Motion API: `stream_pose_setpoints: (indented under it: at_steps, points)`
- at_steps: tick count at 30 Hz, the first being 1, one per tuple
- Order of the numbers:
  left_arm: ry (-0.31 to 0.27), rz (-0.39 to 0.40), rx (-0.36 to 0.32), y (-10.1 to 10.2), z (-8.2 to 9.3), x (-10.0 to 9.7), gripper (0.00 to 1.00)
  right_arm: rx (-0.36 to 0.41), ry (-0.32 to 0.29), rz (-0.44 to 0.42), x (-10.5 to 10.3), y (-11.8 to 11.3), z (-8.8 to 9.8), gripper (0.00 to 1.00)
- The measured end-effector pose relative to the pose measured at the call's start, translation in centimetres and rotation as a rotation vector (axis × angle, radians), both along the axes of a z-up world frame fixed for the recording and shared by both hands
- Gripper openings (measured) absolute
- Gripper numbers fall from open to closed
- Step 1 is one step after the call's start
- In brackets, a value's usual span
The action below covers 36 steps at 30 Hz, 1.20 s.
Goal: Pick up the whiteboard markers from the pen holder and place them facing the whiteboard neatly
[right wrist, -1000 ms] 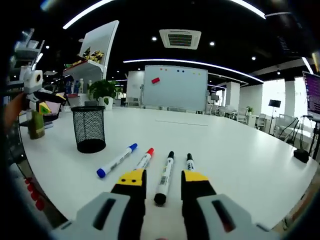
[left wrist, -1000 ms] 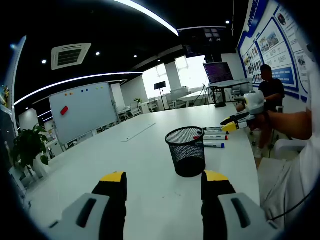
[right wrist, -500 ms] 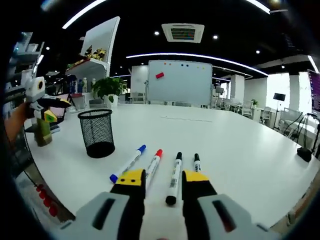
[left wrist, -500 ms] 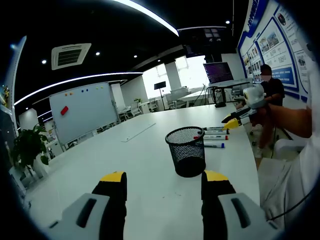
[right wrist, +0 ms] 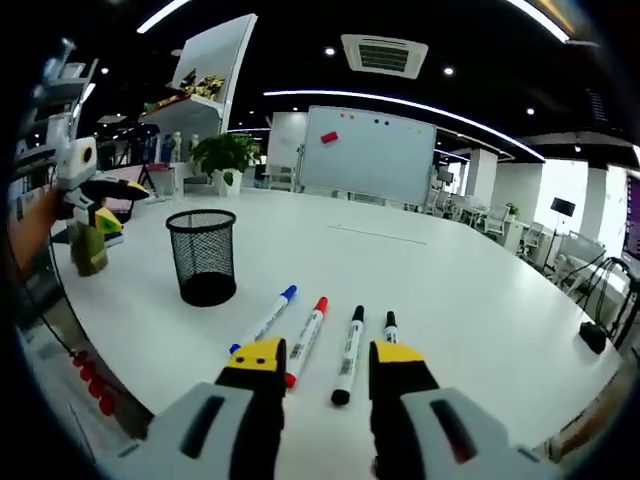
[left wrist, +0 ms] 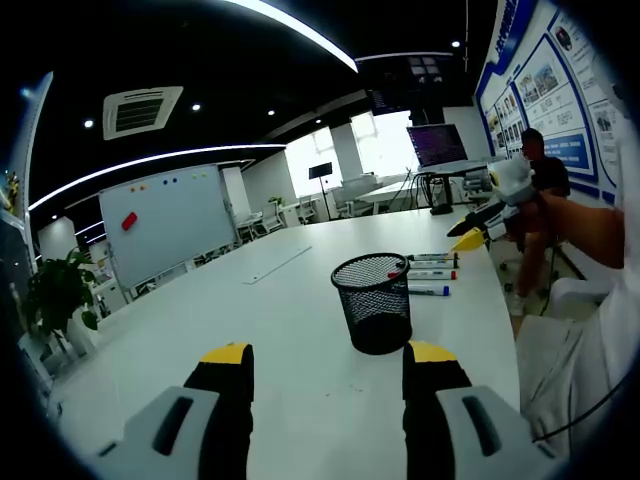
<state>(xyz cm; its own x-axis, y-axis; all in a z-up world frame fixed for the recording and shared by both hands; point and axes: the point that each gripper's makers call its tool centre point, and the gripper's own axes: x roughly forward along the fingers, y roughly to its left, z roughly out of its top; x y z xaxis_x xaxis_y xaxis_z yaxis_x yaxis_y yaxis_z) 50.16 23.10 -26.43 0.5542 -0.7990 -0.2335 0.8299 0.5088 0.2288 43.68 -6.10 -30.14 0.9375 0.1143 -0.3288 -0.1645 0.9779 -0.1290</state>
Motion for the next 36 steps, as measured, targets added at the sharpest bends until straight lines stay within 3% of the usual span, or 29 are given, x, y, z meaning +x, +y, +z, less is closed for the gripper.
stream_pose_setpoints:
  at_steps: [9, 13, 27, 36]
  points:
    - [-0.001, 0.001, -0.001, 0.0, 0.0, 0.0, 0.61, -0.031, 0.091, 0.024, -0.6, 0.5, -0.3, 0.41]
    - [-0.001, 0.002, -0.001, 0.0, 0.1, 0.0, 0.61, -0.109, 0.192, 0.033, -1.4, 0.4, -1.7, 0.47]
    - [-0.001, 0.003, -0.001, 0.0, 0.1, -0.1, 0.61, -0.076, 0.301, 0.051, -2.7, 1.4, -2.2, 0.55]
    - [-0.003, 0.007, -0.003, 0.1, 0.1, 0.0, 0.61, -0.035, 0.301, 0.008, -3.0, 0.6, -0.9, 0.62]
